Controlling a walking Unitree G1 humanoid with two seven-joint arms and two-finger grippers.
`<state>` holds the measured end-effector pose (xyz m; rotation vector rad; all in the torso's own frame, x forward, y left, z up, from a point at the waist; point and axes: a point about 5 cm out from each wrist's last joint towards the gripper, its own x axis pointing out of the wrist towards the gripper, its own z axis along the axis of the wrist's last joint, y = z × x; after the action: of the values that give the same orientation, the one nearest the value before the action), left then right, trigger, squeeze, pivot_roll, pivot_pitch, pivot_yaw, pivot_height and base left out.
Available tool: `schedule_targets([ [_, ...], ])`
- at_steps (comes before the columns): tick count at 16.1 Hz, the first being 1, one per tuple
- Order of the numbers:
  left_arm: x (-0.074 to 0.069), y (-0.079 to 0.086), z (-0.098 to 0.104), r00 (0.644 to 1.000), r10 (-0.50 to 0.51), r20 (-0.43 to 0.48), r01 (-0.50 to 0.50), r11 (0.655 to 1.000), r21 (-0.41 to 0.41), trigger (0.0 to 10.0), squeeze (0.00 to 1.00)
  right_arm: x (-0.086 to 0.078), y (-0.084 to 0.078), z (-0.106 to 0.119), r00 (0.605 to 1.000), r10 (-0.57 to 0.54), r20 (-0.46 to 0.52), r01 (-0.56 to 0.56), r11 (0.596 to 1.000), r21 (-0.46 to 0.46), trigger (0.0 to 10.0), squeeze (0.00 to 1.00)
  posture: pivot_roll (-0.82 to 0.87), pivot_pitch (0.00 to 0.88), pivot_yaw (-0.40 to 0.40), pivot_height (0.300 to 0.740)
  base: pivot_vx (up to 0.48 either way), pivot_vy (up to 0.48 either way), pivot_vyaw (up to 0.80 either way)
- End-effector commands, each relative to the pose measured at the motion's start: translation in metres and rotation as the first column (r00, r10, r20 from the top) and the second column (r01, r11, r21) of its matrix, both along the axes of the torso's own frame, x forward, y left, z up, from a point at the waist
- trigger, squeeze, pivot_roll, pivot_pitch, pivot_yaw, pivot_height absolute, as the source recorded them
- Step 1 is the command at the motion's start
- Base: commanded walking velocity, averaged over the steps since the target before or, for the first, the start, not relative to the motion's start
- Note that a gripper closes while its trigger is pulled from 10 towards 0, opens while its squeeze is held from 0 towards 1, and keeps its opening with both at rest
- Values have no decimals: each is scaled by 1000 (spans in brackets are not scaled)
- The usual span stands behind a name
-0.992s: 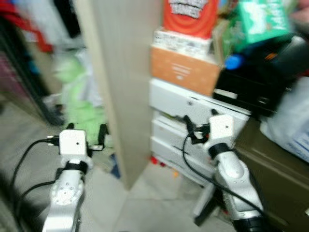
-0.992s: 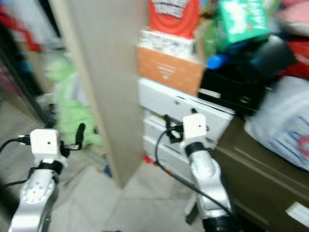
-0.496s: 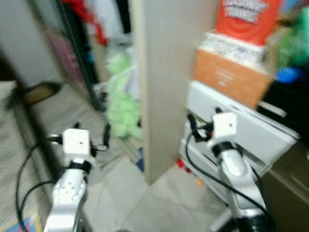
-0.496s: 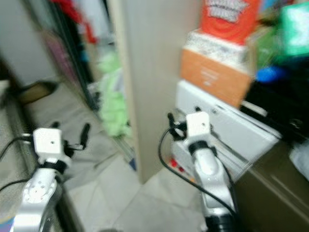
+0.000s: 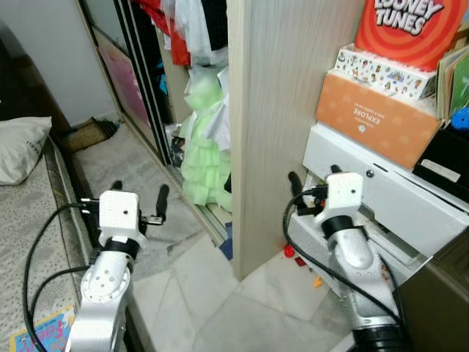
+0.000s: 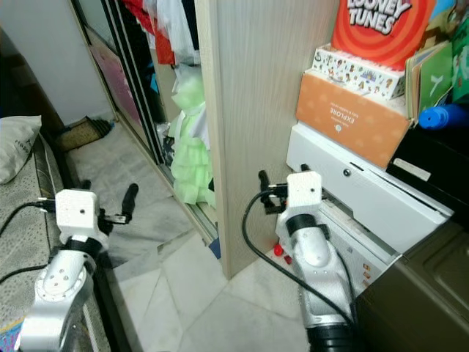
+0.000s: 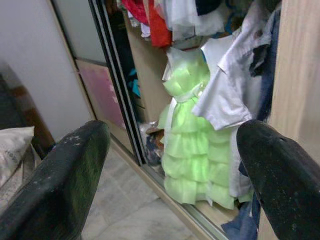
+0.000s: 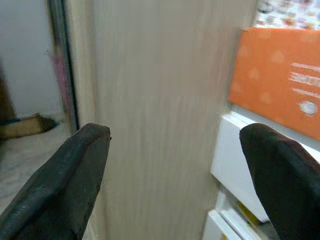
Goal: Clean up the room
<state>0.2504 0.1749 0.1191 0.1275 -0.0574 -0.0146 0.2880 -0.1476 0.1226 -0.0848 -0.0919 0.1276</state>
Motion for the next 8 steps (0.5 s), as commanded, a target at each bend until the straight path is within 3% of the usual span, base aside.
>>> schedule_targets([
  [1, 0, 2, -1, 1000, 2, -10, -2, 1000, 6, 10000, 0, 2, 3, -1, 1000, 19, -4, -19, 1000, -9, 10000, 0, -31, 0, 8, 740, 0, 0, 800],
  [4, -3, -1, -3, 1000, -4, -11, 4, 1000, -1, 10000, 0, 4, 5, 0, 999, 44, -6, -44, 999, -8, 10000, 0, -24, 0, -12, 740, 0, -96, 681],
  [8, -4, -1, -3, 1000, 2, -9, -2, 1000, -6, 10000, 0, 7, 5, 0, 999, 50, -12, -50, 999, -2, 10000, 0, -18, 0, -17, 740, 0, -322, 0],
])
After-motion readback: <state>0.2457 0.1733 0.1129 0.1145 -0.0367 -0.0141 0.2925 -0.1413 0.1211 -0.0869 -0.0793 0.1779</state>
